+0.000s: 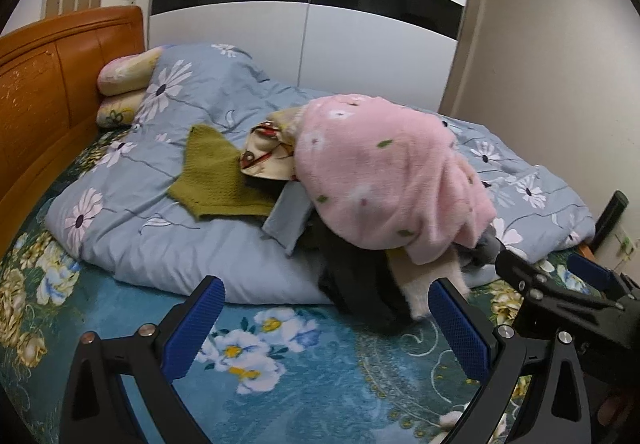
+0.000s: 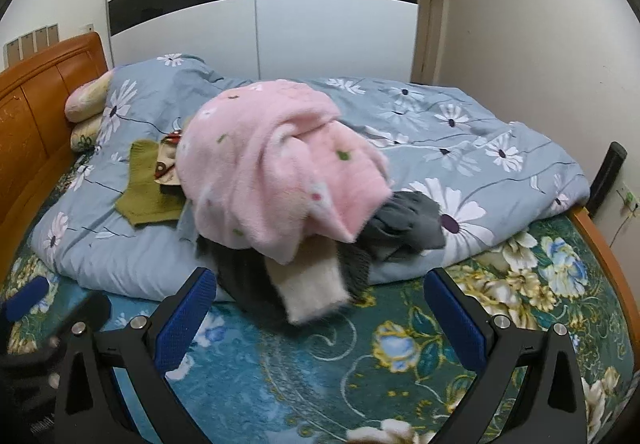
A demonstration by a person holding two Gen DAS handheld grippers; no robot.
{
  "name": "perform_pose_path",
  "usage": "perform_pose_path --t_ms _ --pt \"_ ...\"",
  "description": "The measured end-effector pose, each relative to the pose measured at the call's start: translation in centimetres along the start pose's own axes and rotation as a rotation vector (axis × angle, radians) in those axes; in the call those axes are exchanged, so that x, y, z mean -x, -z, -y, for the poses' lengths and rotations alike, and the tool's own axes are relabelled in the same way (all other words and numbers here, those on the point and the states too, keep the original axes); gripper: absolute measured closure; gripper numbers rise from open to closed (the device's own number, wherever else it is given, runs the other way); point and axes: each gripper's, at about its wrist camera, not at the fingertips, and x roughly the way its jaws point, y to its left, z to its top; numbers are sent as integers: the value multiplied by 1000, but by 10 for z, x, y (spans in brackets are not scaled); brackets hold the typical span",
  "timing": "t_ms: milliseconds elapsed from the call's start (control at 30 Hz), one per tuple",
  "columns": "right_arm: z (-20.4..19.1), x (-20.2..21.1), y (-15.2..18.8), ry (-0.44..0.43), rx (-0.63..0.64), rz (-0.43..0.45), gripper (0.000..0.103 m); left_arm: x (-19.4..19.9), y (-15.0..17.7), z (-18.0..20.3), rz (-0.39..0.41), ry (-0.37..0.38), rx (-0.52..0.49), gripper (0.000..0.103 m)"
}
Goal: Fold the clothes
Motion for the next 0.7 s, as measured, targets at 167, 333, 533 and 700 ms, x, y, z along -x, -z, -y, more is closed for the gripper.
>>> perform_pose_path --t_ms 167,333,533,700 --pt "9 6 6 -30 -10 30 0 1 4 19 13 -7 -45 0" --pt "30 19 19 -3 1 28 0 7 9 33 35 -2 -76 0" --pt "35 27 20 4 43 27 0 20 11 38 52 4 -79 0" --pt "47 31 22 -36 25 32 0 28 11 46 56 -3 -88 0"
